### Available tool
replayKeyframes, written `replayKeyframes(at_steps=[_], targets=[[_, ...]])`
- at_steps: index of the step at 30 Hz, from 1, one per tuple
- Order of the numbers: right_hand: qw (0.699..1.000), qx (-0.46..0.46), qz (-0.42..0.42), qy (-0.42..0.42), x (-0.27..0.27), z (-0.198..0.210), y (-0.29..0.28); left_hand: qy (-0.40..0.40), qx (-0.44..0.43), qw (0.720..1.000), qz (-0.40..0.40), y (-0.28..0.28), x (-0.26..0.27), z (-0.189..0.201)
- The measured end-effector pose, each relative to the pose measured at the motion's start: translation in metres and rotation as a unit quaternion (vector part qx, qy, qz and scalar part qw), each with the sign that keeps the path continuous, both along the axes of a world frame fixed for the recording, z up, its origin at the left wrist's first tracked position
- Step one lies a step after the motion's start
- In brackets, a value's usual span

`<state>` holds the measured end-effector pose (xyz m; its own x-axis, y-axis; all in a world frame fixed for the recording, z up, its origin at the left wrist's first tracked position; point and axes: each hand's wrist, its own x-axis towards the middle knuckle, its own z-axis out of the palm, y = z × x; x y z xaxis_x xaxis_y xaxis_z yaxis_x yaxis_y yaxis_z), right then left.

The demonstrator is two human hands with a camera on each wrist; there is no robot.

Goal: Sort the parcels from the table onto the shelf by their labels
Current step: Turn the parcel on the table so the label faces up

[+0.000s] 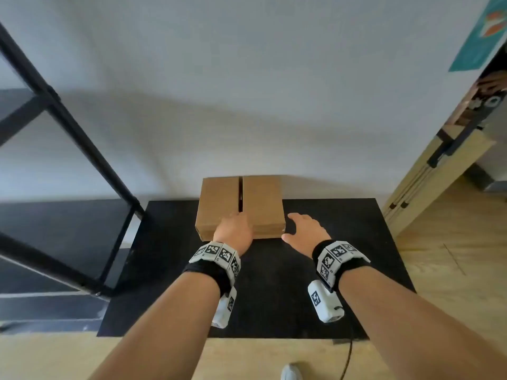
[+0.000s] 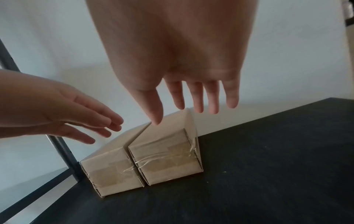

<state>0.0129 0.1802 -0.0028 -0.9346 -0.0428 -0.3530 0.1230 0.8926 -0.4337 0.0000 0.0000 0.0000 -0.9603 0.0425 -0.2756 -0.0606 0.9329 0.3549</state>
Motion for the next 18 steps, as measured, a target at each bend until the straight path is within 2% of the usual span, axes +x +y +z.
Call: replayKeyframes(at_steps=[5,11,15,18], targets=[[0.999,-0.038,0.005,-0.015,-0.031,-0.016,0.006,-0.028,-0.039,0.998,0.028,0.018,-0.021,-0.011],[0.997,-0.062,0.026,-0.032,-0.044,-0.031,0.007,-0.076,-0.062,0.993,0.07,0.032,-0.034,-0.02],[0.997,-0.071,0.028,-0.032,-0.041,-0.037,0.008,-0.063,-0.058,0.993,0.082,0.035,-0.034,-0.021],[0.997,-0.077,0.008,-0.025,-0.034,-0.038,0.011,-0.051,-0.025,0.994,0.096,0.033,-0.03,-0.025]])
